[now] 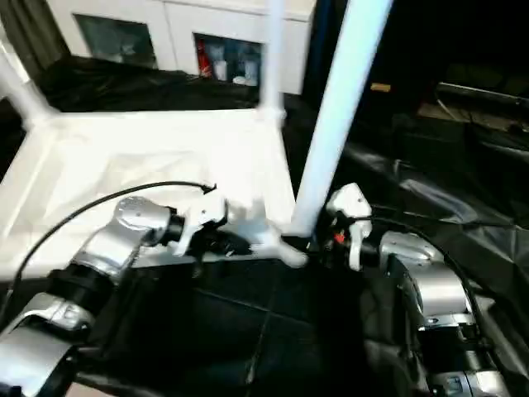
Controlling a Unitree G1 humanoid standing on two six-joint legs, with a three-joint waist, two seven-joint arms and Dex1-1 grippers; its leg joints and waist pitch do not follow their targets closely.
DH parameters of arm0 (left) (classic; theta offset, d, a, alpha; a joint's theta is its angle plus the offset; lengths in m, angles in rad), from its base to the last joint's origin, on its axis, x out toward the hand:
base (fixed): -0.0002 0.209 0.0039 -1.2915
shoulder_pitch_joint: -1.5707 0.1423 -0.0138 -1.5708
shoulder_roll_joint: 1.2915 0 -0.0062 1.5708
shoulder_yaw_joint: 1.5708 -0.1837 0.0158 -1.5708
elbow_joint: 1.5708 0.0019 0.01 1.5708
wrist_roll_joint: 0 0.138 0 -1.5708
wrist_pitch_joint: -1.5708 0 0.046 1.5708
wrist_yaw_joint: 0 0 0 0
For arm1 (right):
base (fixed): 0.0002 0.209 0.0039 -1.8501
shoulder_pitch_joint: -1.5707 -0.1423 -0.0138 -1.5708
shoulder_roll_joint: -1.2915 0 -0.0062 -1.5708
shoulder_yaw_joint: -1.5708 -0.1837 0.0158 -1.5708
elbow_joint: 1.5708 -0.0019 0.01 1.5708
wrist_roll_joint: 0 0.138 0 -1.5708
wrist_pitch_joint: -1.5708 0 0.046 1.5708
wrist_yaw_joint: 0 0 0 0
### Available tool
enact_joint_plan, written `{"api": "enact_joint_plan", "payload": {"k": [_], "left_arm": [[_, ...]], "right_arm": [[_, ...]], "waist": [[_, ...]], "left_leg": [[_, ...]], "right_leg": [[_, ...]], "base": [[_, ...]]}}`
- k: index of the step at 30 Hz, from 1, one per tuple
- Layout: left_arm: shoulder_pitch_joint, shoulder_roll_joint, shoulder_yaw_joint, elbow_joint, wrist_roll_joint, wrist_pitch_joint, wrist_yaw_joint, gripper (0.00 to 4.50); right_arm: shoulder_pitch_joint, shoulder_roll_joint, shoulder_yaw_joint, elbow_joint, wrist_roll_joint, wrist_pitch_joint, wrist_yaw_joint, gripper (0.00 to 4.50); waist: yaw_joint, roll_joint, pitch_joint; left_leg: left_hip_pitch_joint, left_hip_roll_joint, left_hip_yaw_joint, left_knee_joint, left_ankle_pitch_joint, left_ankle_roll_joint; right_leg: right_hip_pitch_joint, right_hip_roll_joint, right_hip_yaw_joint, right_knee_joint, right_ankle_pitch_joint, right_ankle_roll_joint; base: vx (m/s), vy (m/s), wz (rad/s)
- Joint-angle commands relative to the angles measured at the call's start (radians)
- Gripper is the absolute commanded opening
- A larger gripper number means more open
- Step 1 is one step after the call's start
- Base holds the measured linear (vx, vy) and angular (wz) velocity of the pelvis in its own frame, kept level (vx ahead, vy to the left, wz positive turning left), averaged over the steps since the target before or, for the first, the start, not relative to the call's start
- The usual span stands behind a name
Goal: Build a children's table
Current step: Rotate leg to tighten
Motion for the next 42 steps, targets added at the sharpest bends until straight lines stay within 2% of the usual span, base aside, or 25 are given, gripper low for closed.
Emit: {"api": "enact_joint_plan", "payload": {"k": [1,4,5,6,7,9,11,14,15,21,23,24,26,27,28,29,30,31,33,34,35,36,38,40,42], "left_arm": [[0.041,-0.002,-0.056,0.026,0.004,0.023,-0.029,0.0],[0.046,0.008,-0.052,0.018,0.001,0.023,-0.039,0.0],[0.049,0.013,-0.051,0.01,-0.002,0.027,-0.043,0.0],[0.049,0.013,-0.051,0.01,-0.002,0.027,-0.043,0.0],[0.052,0.02,-0.05,0.0,-0.004,0.032,-0.049,0.0],[0.052,0.022,-0.049,0.0,-0.004,0.031,-0.051,0.0],[0.054,0.027,-0.048,-0.002,-0.004,0.029,-0.052,0.0],[0.056,0.03,-0.049,-0.005,-0.006,0.031,-0.053,0.0],[0.058,0.033,-0.048,-0.008,-0.009,0.032,-0.047,0.0],[0.059,0.017,-0.031,0.001,-0.001,0.03,0.017,0.0],[0.049,-0.012,-0.01,0.033,0.009,0.018,0.104,0.0],[0.049,-0.012,-0.01,0.033,0.009,0.018,0.104,0.0],[0.036,-0.043,0.006,0.057,0.019,0.026,0.192,0.0],[0.025,-0.063,0.01,0.076,0.03,0.023,0.25,0.0],[0.017,-0.077,0.013,0.089,0.038,0.021,0.29,0.0],[0.008,-0.101,0.012,0.105,0.046,0.027,0.332,0.0],[0.008,-0.101,0.012,0.105,0.046,0.027,0.332,0.0],[0.001,-0.122,0.01,0.116,0.055,0.033,0.372,0.0],[-0.006,-0.16,0.01,0.128,0.063,0.049,0.425,0.0],[-0.01,-0.182,0.008,0.132,0.069,0.055,0.447,0.0],[-0.014,-0.208,0.004,0.139,0.077,0.062,0.475,0.0],[-0.017,-0.23,-0.001,0.145,0.083,0.067,0.496,0.0],[-0.018,-0.275,-0.019,0.149,0.096,0.07,0.529,0.0],[-0.012,-0.31,-0.037,0.137,0.093,0.061,0.516,0.0],[-0.01,-0.322,-0.044,0.132,0.089,0.058,0.505,0.0]], "right_arm": [[0.013,-0.012,0.051,-0.027,0.014,0.007,0.065,2.73],[0.021,-0.025,0.067,-0.031,0.014,0.016,0.089,2.73],[0.023,-0.032,0.075,-0.036,0.014,0.022,0.099,2.58],[0.023,-0.032,0.075,-0.036,0.014,0.022,0.099,2.58],[0.026,-0.039,0.083,-0.038,0.015,0.026,0.111,2.58],[0.026,-0.039,0.086,-0.034,0.011,0.024,0.114,2.58],[0.029,-0.041,0.097,-0.036,0.002,0.018,0.113,2.28],[0.031,-0.042,0.102,-0.038,0.0,0.017,0.114,2.21],[0.034,-0.04,0.106,-0.04,0.001,0.018,0.115,2.18],[0.048,-0.02,0.112,-0.035,0.007,0.02,0.099,2.14],[0.067,0.02,0.097,-0.04,-0.008,0.036,0.005,2.14],[0.067,0.02,0.097,-0.04,-0.008,0.036,0.005,2.14],[0.068,0.079,0.079,0.006,-0.071,0.017,-0.156,2.1],[0.065,0.121,0.057,0.033,-0.091,0.026,-0.253,2.1],[0.063,0.15,0.041,0.05,-0.101,0.035,-0.319,2.05],[0.059,0.196,0.013,0.072,-0.113,0.049,-0.42,2.05],[0.059,0.196,0.013,0.072,-0.113,0.049,-0.42,2.03],[0.056,0.241,-0.014,0.091,-0.119,0.065,-0.51,2.01],[0.052,0.306,-0.047,0.112,-0.134,0.084,-0.645,1.99],[0.047,0.337,-0.056,0.123,-0.147,0.085,-0.705,1.99],[0.041,0.365,-0.057,0.136,-0.167,0.074,-0.762,1.99],[0.034,0.395,-0.061,0.151,-0.187,0.062,-0.823,1.98],[0.018,0.456,-0.067,0.17,-0.21,0.034,-0.915,1.98],[0.008,0.488,-0.038,0.175,-0.234,0.011,-0.936,1.98],[0.007,0.491,-0.014,0.172,-0.245,-0.001,-0.923,1.98]], "waist": [[0.005,-0.013,-0.039],[0.006,-0.013,-0.037],[0.007,-0.014,-0.037],[0.008,-0.009,-0.038],[0.008,-0.011,-0.039],[0.009,-0.009,-0.039],[0.01,-0.011,-0.041],[0.01,-0.011,-0.041],[0.011,-0.014,-0.039],[0.01,-0.015,-0.037],[0.011,-0.017,-0.036],[0.011,-0.017,-0.036],[0.002,-0.017,-0.026],[-0.001,-0.018,-0.025],[-0.007,-0.017,-0.023],[-0.012,-0.017,-0.023],[-0.014,-0.017,-0.021],[-0.016,-0.016,-0.023],[-0.016,-0.014,-0.024],[-0.018,-0.014,-0.024],[-0.018,-0.015,-0.025],[-0.018,-0.008,-0.027],[-0.02,-0.01,-0.027],[-0.019,-0.008,-0.028],[-0.018,-0.008,-0.034]], "left_leg": [[0.008,0.043,-0.004,-0.05,-0.053,0.163],[0.008,0.043,-0.004,-0.053,-0.098,0.136],[0.008,0.042,-0.004,-0.054,-0.104,0.128],[0.009,0.042,-0.005,-0.054,-0.103,0.124],[0.009,0.042,-0.004,-0.054,-0.1,0.121],[0.009,0.041,-0.004,-0.052,-0.087,0.122],[0.008,0.04,-0.004,-0.05,-0.073,0.127],[0.008,0.039,-0.004,-0.049,-0.069,0.131],[0.007,0.039,-0.004,-0.05,-0.073,0.132],[0.008,0.04,-0.004,-0.051,-0.087,0.128],[0.009,0.04,-0.005,-0.054,-0.105,0.119],[0.009,0.04,-0.005,-0.054,-0.105,0.119],[0.011,0.038,-0.01,-0.068,-0.208,0.064],[0.01,0.037,-0.013,-0.071,-0.228,0.05],[0.011,0.036,-0.017,-0.078,-0.264,0.023],[0.013,0.036,-0.022,-0.081,-0.29,0.003],[0.013,0.036,-0.022,-0.083,-0.301,-0.004],[0.015,0.034,-0.025,-0.085,-0.321,-0.013],[0.02,0.034,-0.025,-0.086,-0.345,-0.017],[0.02,0.033,-0.023,-0.086,-0.352,-0.025],[0.019,0.032,-0.027,-0.089,-0.357,-0.03],[0.019,0.033,-0.028,-0.089,-0.357,-0.033],[0.02,0.032,-0.026,-0.089,-0.364,-0.037],[0.023,0.029,-0.028,-0.089,-0.397,-0.037],[0.021,0.03,-0.028,-0.09,-0.375,-0.028]], "right_leg": [[0.045,-0.037,0.017,-0.035,0.061,-0.334],[0.045,-0.039,0.02,-0.042,-0.011,-0.321],[0.045,-0.04,0.02,-0.043,-0.025,-0.316],[0.046,-0.04,0.02,-0.042,-0.024,-0.315],[0.046,-0.039,0.021,-0.042,-0.011,-0.315],[0.046,-0.039,0.021,-0.039,0.011,-0.318],[0.048,-0.038,0.02,-0.036,0.041,-0.322],[0.047,-0.037,0.02,-0.036,0.046,-0.323],[0.048,-0.038,0.02,-0.036,0.037,-0.321],[0.046,-0.038,0.021,-0.04,0.001,-0.313],[0.045,-0.039,0.022,-0.045,-0.037,-0.301],[0.045,-0.039,0.022,-0.045,-0.037,-0.301],[0.037,-0.044,0.024,-0.067,-0.233,-0.256],[0.038,-0.044,0.024,-0.071,-0.282,-0.241],[0.033,-0.044,0.025,-0.078,-0.365,-0.211],[0.03,-0.046,0.025,-0.084,-0.423,-0.184],[0.028,-0.044,0.025,-0.087,-0.441,-0.173],[0.026,-0.044,0.026,-0.091,-0.468,-0.154],[0.021,-0.043,0.028,-0.097,-0.475,-0.139],[0.014,-0.041,0.029,-0.099,-0.477,-0.13],[0.017,-0.042,0.027,-0.099,-0.488,-0.12],[0.019,-0.042,0.027,-0.097,-0.479,-0.119],[0.013,-0.039,0.028,-0.101,-0.464,-0.114],[0.009,-0.04,0.028,-0.107,-0.497,-0.097],[0.016,-0.038,0.029,-0.101,-0.431,-0.099]], "base": [[0.0,0.0,0.0],[0.0,0.0,0.0],[0.0,0.0,0.0],[0.0,0.0,0.0],[0.0,0.0,0.0],[0.0,0.0,0.0],[0.0,0.0,0.0],[0.0,0.0,0.0],[0.0,0.0,0.0],[0.0,0.0,0.0],[0.0,0.0,0.0],[0.0,0.0,0.0],[0.0,0.0,0.0],[0.0,0.0,0.0],[-0.052,0.007,-0.03],[-0.052,0.007,-0.03],[-0.055,0.012,-0.05],[0.0,0.0,0.0],[0.0,0.0,0.0],[0.0,0.0,0.0],[0.0,0.0,0.0],[0.0,0.0,0.0],[0.0,0.0,0.0],[0.0,0.0,0.0],[0.0,0.0,0.0]]}}
